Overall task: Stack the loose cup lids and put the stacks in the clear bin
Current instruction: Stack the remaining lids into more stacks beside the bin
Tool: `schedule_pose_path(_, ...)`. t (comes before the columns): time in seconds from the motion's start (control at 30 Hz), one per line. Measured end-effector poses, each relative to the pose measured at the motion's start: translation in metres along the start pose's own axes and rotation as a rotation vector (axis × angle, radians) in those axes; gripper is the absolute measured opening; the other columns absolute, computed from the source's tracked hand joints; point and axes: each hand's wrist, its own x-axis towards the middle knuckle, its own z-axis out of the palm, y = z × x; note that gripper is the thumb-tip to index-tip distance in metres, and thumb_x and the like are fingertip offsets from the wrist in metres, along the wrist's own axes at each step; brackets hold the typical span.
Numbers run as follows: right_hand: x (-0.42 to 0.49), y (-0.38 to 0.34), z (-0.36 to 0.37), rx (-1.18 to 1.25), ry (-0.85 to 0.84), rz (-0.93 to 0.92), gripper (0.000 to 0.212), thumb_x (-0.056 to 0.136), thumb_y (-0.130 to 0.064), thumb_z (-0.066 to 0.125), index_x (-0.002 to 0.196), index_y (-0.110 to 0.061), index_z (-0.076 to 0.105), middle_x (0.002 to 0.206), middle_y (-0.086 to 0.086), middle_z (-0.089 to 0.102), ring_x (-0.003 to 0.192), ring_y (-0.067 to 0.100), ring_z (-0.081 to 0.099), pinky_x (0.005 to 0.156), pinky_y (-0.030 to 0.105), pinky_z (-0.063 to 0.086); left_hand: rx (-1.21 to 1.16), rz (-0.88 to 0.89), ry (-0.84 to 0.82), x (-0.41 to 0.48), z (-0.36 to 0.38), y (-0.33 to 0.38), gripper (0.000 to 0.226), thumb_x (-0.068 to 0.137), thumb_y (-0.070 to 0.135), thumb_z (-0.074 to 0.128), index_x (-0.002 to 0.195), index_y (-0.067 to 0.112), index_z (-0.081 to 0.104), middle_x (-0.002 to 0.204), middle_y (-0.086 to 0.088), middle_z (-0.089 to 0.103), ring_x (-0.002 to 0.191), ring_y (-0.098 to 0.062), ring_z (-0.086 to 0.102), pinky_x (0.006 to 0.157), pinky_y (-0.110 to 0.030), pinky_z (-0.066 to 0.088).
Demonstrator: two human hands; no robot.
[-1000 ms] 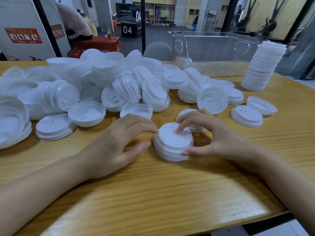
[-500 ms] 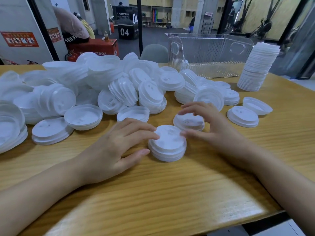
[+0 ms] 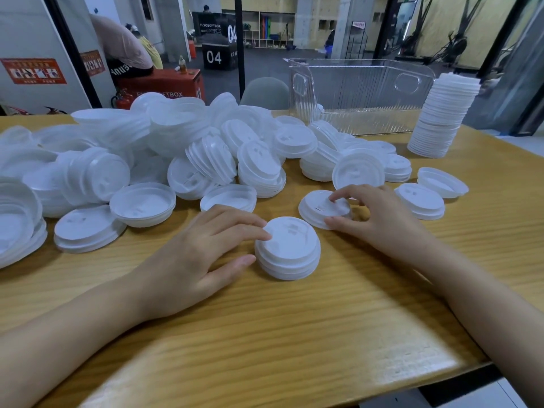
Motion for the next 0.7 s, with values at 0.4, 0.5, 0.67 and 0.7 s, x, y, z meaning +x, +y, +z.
schedule_pose_path(0.4, -0.011, -0.019, -0.003, 0.342, -0.130, -0.377, 0.039, 0.075, -0.052, 0.071, 0.112, -0.039, 0.069, 0.125, -0.024, 0.062, 0.121, 0.013, 0.050, 0.087, 0.011, 0.035, -0.048, -0.070, 0.091, 0.001, -0.002, 0.003, 0.045, 0.096, 0.035, 0.051, 0.139, 0.029, 0.041, 0.134, 0.017, 0.048, 0.126, -0.005, 0.046, 0.106, -0.024, 0.035)
schedule_pose_path(0.5, -0.012, -0.019, 0.000, 0.325, -0.166, -0.400, 0.041, 0.076, -0.051, 0.073, 0.114, -0.038, 0.070, 0.125, -0.024, 0.061, 0.124, 0.015, 0.047, 0.098, 0.014, 0.035, -0.044, -0.052, 0.068, 0.001, -0.002, 0.003, 0.044, 0.096, 0.034, 0.051, 0.138, 0.027, 0.042, 0.136, 0.018, 0.048, 0.126, -0.007, 0.047, 0.104, -0.030, 0.038)
schedule_pose_path(0.67, -0.012, -0.019, 0.003, 0.316, -0.186, -0.426, 0.042, 0.076, -0.051, 0.073, 0.115, -0.037, 0.070, 0.126, -0.021, 0.061, 0.124, 0.017, 0.046, 0.104, 0.021, 0.036, -0.041, -0.042, 0.060, 0.001, -0.001, 0.003, 0.042, 0.096, 0.035, 0.051, 0.137, 0.027, 0.045, 0.136, 0.018, 0.049, 0.128, -0.008, 0.046, 0.102, -0.035, 0.040)
schedule_pose_path(0.7, -0.011, -0.019, 0.004, 0.314, -0.189, -0.431, 0.042, 0.076, -0.050, 0.074, 0.115, -0.037, 0.070, 0.126, -0.021, 0.061, 0.124, 0.018, 0.046, 0.104, 0.021, 0.036, -0.040, -0.041, 0.057, 0.001, -0.001, 0.003, 0.041, 0.096, 0.035, 0.050, 0.137, 0.027, 0.045, 0.136, 0.017, 0.049, 0.128, -0.008, 0.046, 0.102, -0.035, 0.040)
